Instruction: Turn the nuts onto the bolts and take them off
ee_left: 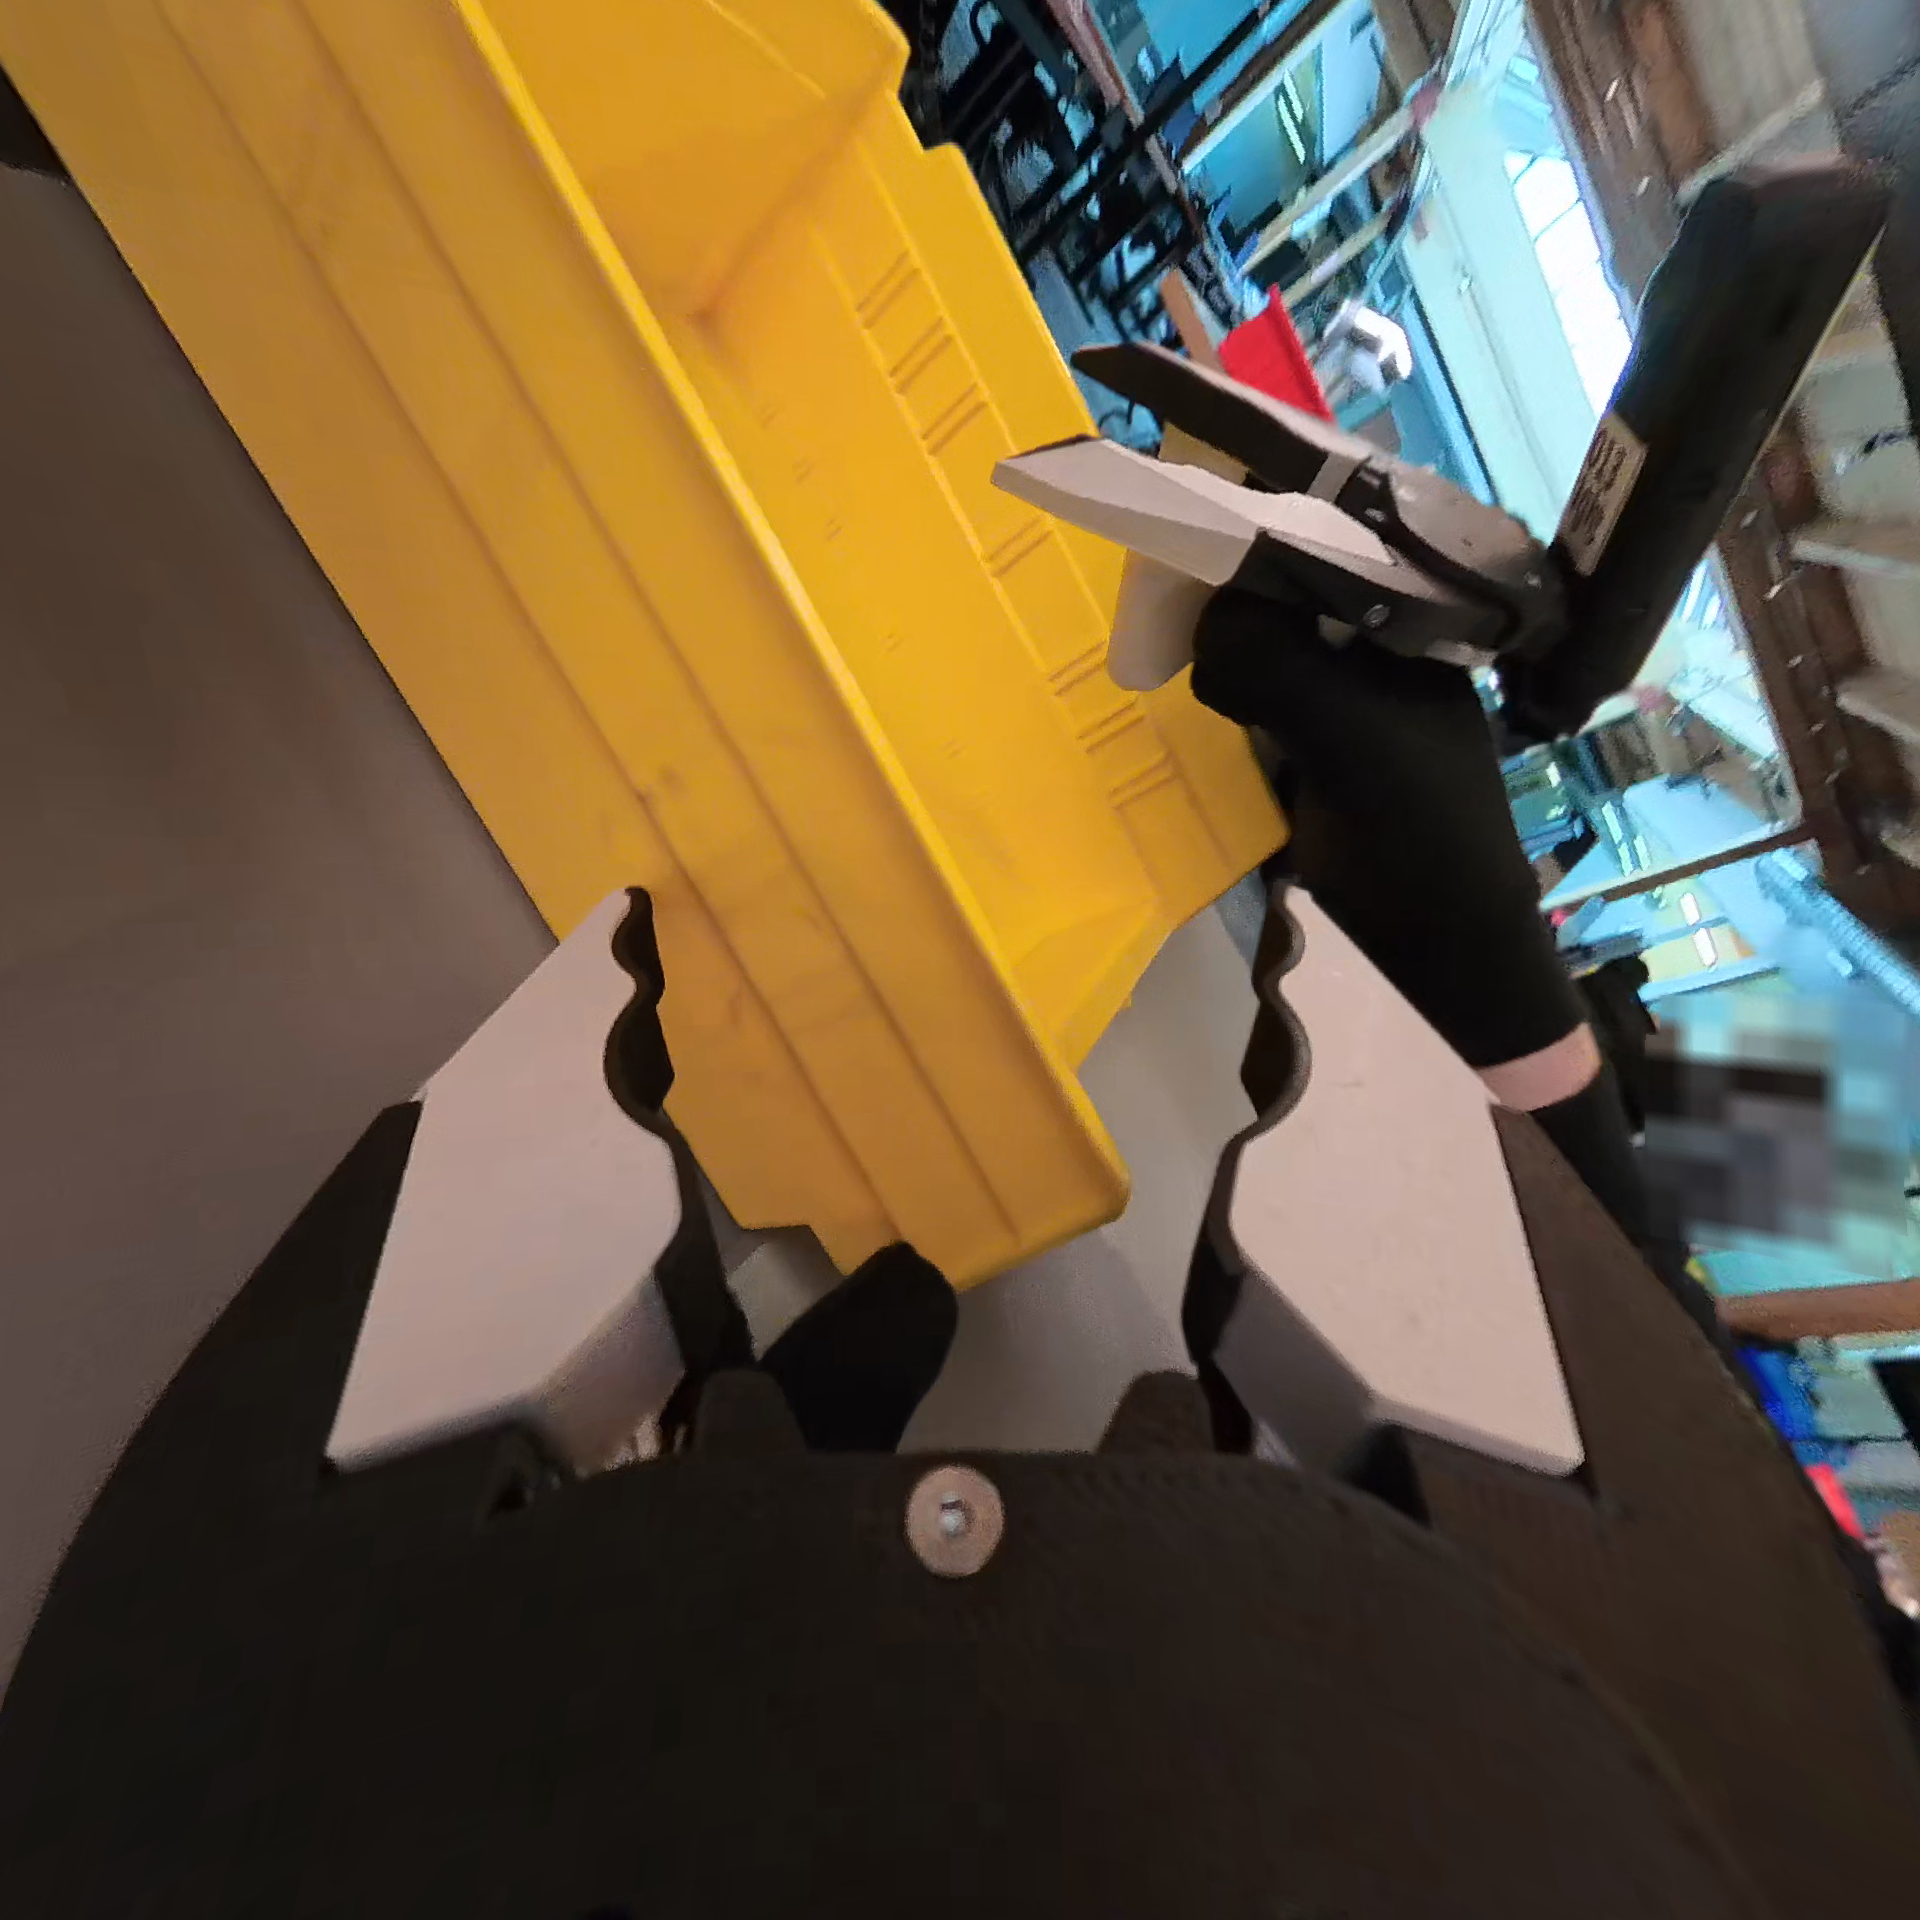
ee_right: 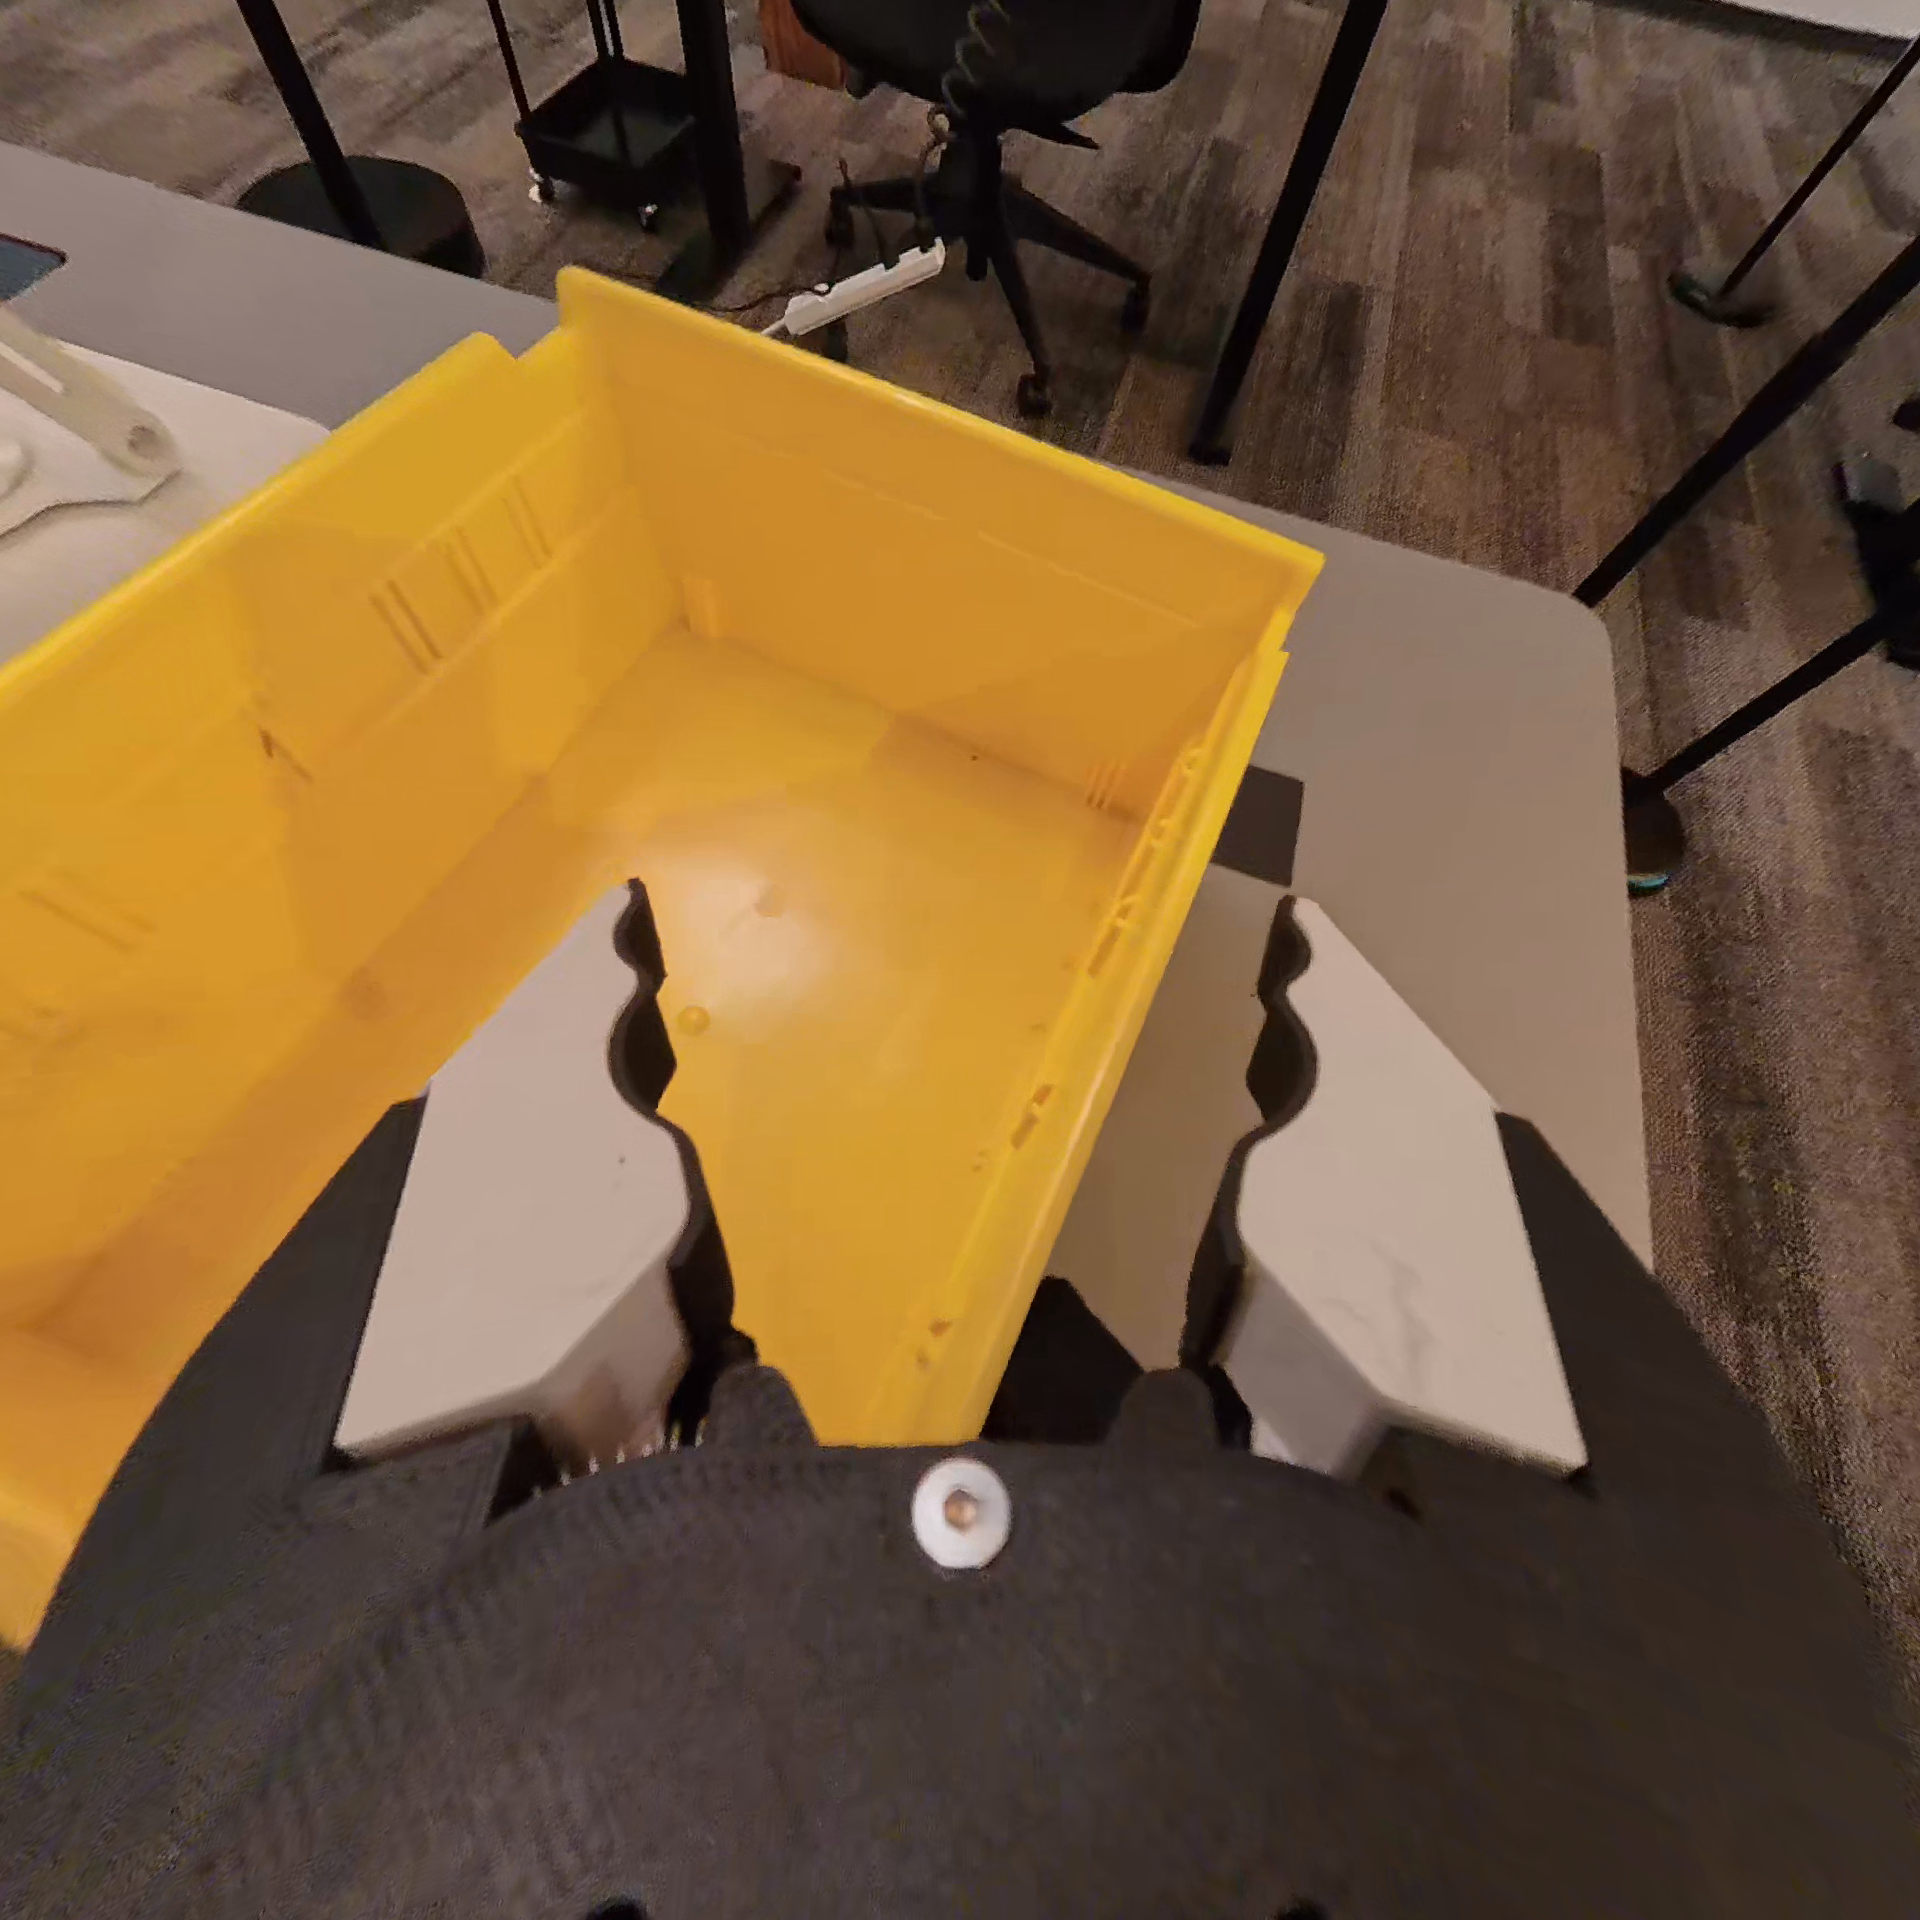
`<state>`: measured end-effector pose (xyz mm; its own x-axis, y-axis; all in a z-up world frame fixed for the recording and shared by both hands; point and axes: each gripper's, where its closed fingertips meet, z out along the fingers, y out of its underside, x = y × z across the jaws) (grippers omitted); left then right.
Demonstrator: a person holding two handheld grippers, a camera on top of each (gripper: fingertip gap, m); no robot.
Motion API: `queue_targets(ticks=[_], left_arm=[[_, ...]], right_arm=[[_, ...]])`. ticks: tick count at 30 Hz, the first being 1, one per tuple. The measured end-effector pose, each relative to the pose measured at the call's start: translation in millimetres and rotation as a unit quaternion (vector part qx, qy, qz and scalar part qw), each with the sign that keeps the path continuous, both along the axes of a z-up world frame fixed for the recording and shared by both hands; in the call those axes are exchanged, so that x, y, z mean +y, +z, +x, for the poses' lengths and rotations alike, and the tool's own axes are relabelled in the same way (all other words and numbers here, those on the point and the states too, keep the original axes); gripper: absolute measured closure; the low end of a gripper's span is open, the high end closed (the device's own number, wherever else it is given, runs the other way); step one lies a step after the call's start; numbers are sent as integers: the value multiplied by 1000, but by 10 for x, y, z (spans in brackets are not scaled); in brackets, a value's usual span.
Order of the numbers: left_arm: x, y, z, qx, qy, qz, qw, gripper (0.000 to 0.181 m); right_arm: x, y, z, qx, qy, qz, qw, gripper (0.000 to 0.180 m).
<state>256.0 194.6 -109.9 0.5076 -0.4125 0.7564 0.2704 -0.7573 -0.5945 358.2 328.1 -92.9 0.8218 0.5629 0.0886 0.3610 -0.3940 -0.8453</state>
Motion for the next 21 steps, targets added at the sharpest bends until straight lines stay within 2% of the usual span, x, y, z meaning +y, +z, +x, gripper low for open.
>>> queue_targets(ticks=[4,7,12,15,17,21], left_arm=[[107,33,44,-22,12,-11,1000,64],[104,77,102,-31,-2,-4,1000,54],[157,121,116,-61,-4,-8,998,49],[162,119,122,-65,-10,-8,998,52],[82,152,85,-60,-31,-4,998,66],[-180,387,-176,-18,-38,78,996,74]], right_arm=[[188,18,28,4,5,16,1000,72],[281,-16,35,-17,14,19,1000,74],[402,-31,24,-43,33,30,998,76],[472,-48,54,-54,34,30,998,71],[518,-5,121,-62,15,49,997,61],[456,422,267,-113,-37,156,981,53]])
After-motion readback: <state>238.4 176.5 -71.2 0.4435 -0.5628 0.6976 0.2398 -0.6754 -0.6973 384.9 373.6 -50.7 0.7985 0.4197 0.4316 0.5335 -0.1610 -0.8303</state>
